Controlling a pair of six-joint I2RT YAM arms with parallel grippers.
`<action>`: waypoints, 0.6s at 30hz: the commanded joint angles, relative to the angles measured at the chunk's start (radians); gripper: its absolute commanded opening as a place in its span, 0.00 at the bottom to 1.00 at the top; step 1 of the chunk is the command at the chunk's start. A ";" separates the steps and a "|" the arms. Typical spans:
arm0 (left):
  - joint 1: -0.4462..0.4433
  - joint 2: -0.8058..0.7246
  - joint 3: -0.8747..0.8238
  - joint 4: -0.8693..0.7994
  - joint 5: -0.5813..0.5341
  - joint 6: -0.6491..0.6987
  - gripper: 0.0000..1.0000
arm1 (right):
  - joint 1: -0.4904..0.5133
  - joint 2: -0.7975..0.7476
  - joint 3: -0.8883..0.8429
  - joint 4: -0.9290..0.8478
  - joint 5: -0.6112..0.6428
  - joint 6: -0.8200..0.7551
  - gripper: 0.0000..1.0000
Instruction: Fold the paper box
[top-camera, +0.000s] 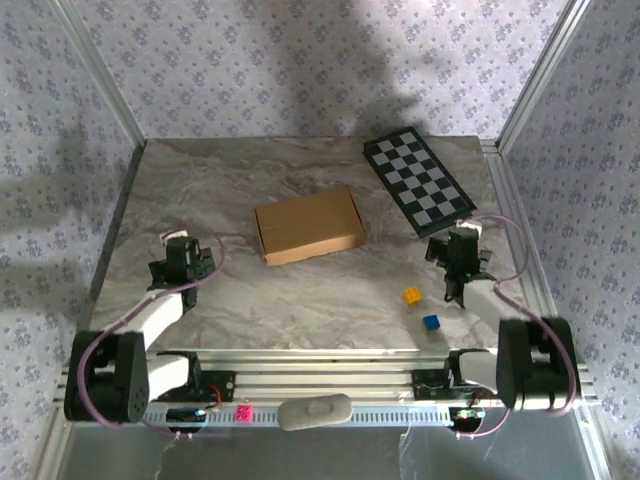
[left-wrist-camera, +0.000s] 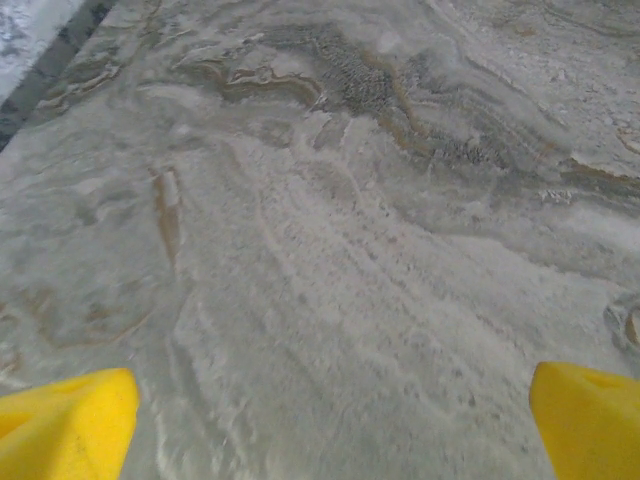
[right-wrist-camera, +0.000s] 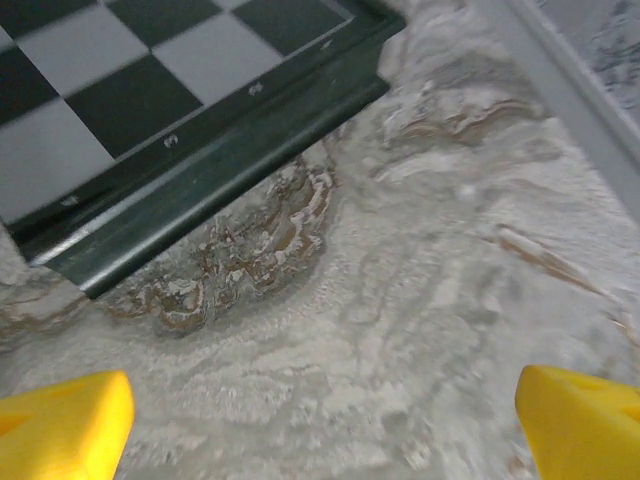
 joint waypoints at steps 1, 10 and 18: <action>0.047 0.110 0.077 0.215 0.125 0.046 1.00 | -0.012 0.122 0.072 0.226 -0.086 -0.110 1.00; 0.069 0.292 0.088 0.511 0.241 0.120 1.00 | -0.040 0.222 0.075 0.365 -0.213 -0.205 1.00; 0.044 0.336 0.002 0.694 0.155 0.115 1.00 | -0.038 0.195 -0.071 0.592 -0.252 -0.223 1.00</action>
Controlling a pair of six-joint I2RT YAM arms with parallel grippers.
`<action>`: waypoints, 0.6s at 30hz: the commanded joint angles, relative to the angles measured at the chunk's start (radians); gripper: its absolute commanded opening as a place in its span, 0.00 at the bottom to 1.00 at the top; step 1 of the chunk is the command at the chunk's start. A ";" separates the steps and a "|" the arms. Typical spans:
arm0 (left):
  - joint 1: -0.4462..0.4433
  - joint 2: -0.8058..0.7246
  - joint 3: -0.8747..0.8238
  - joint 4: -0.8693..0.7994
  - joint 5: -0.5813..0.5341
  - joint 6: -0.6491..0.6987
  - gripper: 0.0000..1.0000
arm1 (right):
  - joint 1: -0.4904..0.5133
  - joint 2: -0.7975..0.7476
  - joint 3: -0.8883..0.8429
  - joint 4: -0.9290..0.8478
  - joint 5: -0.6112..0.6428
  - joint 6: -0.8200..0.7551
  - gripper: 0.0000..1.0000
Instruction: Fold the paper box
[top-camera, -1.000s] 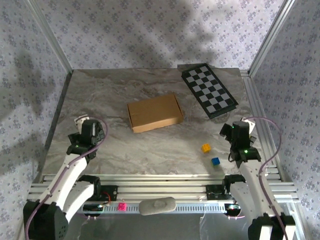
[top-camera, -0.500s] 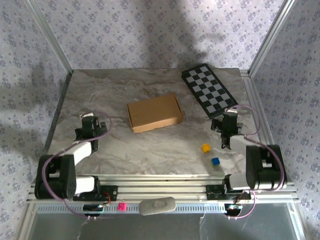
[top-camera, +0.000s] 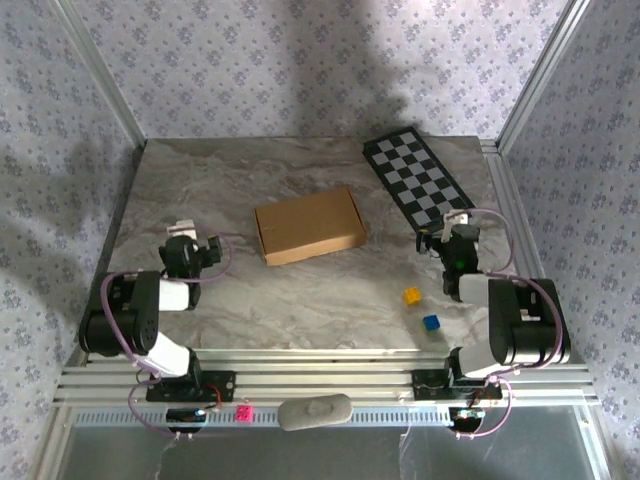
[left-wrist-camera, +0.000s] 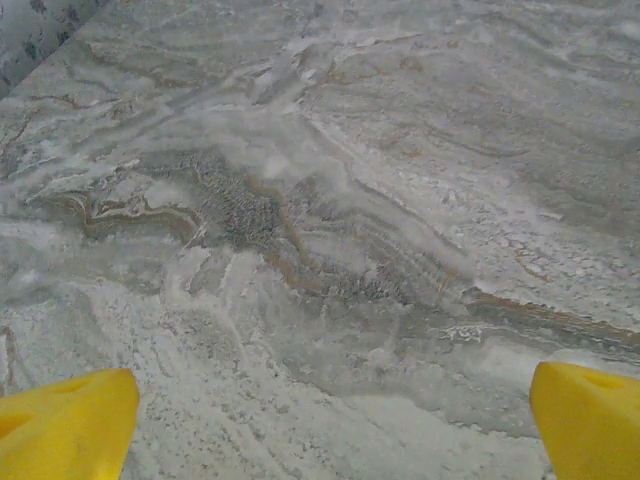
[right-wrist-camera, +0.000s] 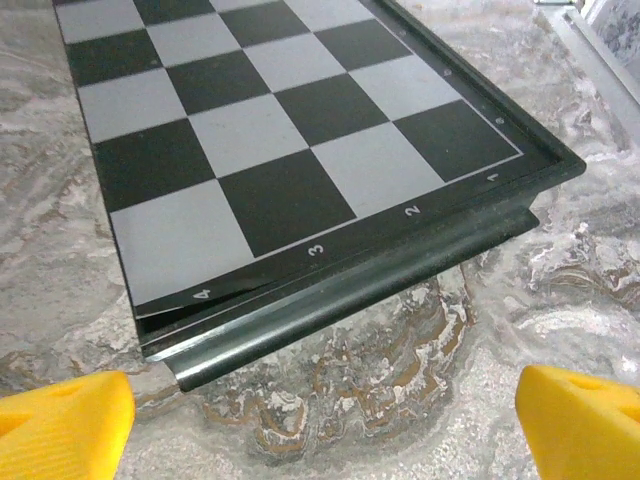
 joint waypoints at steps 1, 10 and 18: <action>-0.004 0.004 0.061 0.061 -0.025 0.017 1.00 | 0.002 0.063 -0.042 0.216 -0.022 -0.032 1.00; -0.005 0.007 0.059 0.067 -0.025 0.016 1.00 | -0.030 0.068 0.009 0.120 -0.040 0.002 1.00; -0.004 0.006 0.060 0.062 -0.025 0.017 1.00 | -0.026 0.070 0.005 0.131 -0.035 -0.001 1.00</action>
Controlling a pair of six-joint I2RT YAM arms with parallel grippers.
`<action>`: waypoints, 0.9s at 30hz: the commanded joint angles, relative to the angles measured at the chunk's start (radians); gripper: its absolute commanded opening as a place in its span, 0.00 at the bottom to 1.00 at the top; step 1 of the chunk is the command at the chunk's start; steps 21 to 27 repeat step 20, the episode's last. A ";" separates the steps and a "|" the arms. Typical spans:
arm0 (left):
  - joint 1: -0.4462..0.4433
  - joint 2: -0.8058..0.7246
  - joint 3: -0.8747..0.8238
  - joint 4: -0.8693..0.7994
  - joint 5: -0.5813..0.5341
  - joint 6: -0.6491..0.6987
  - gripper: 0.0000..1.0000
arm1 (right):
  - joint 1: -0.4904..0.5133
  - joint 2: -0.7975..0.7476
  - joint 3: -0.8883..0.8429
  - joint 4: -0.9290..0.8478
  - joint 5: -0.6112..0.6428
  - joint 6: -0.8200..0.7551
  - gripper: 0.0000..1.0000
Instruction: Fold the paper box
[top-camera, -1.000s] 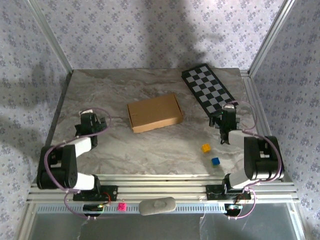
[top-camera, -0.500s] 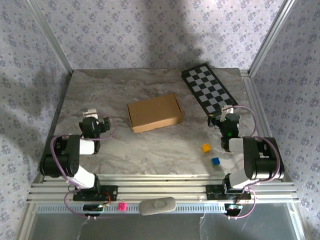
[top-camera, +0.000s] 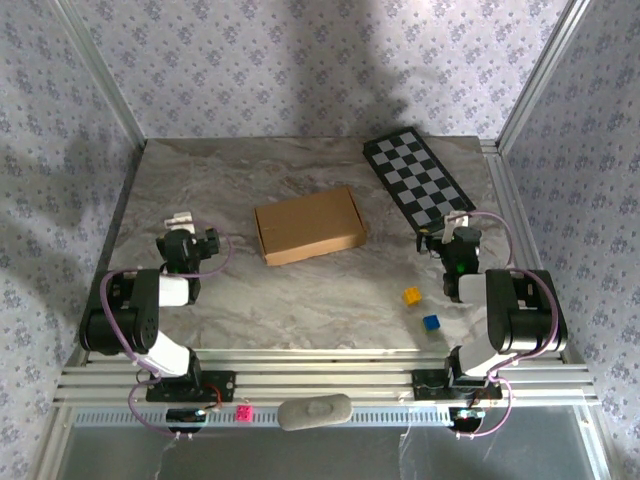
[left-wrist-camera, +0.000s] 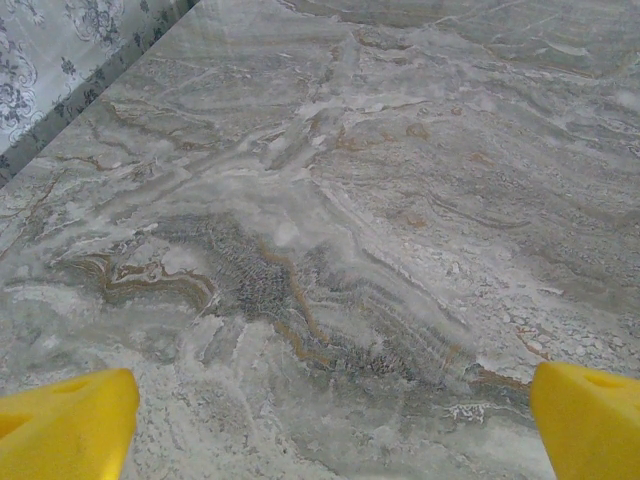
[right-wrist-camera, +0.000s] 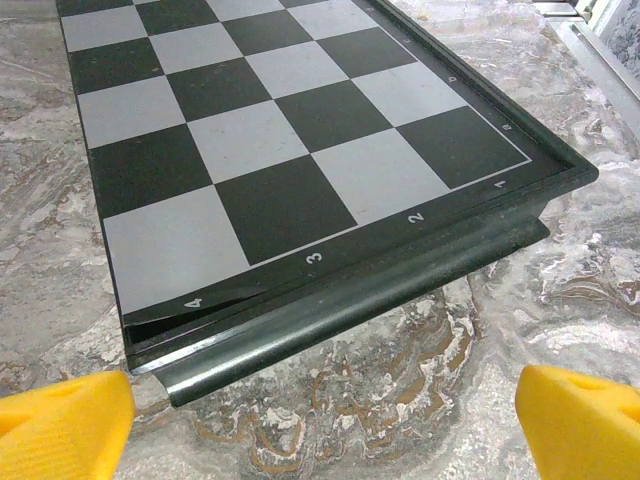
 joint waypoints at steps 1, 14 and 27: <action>-0.005 0.004 0.017 0.036 -0.003 0.009 1.00 | -0.002 0.002 0.017 0.029 -0.001 0.005 1.00; -0.004 0.004 0.017 0.037 -0.004 0.010 1.00 | -0.002 0.003 0.018 0.026 -0.003 0.007 1.00; -0.005 0.003 0.017 0.037 -0.003 0.011 1.00 | -0.005 0.004 0.017 0.027 -0.007 0.007 1.00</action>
